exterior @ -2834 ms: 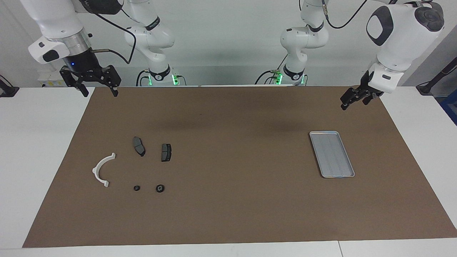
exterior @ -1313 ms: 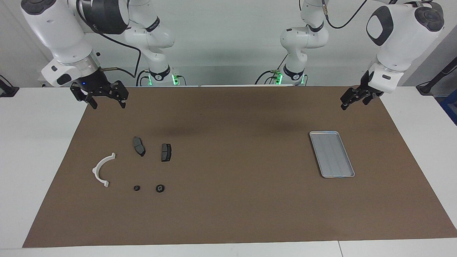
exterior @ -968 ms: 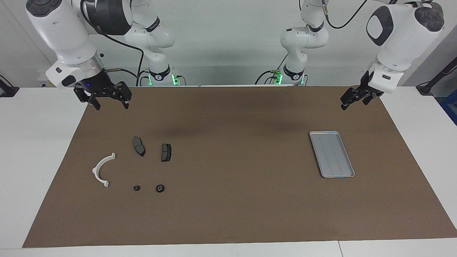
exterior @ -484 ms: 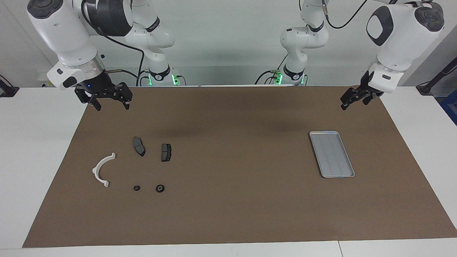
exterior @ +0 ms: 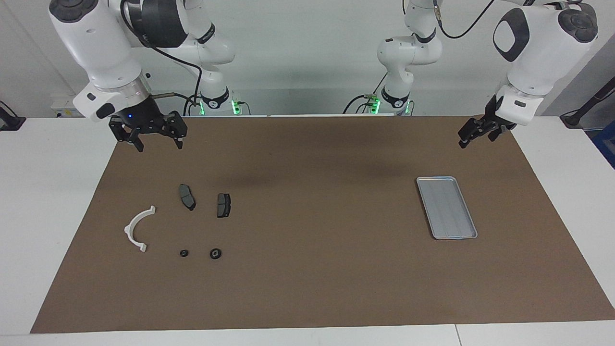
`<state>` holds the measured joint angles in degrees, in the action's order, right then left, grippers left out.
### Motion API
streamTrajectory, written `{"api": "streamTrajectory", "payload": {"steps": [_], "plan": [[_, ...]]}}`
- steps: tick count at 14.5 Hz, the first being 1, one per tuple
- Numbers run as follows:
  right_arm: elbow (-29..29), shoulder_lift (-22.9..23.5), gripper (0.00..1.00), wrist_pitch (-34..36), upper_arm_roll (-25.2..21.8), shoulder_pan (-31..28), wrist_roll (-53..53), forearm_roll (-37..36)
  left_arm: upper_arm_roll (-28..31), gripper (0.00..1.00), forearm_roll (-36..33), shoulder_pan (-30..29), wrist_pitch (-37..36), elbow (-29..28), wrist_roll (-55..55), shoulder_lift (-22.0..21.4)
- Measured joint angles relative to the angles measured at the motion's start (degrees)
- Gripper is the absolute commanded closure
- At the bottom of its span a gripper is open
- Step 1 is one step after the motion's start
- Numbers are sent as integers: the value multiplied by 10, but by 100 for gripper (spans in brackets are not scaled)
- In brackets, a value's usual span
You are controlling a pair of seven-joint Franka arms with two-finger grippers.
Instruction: Pick bearing gear from pile to tray
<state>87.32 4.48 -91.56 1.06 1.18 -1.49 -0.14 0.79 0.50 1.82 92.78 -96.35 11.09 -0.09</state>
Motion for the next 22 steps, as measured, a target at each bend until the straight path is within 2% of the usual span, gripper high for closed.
{"api": "streamTrajectory", "payload": {"steps": [4,8,13,16,22], "plan": [[0,19,0,0,0,3,0,0,0,0,0,0,0,0,0,0],[-1,56,0,-10,0,7,0,0,0,0,0,0,0,0,0,0],[-1,120,0,-82,4,5,2,0,0,0,0,0,0,0,0,0],[-2,166,0,-123,30,0,27,-4,0,0,0,0,0,0,0,0],[-19,244,0,-210,78,-7,86,-66,0,0,0,0,0,0,0,0]]}}
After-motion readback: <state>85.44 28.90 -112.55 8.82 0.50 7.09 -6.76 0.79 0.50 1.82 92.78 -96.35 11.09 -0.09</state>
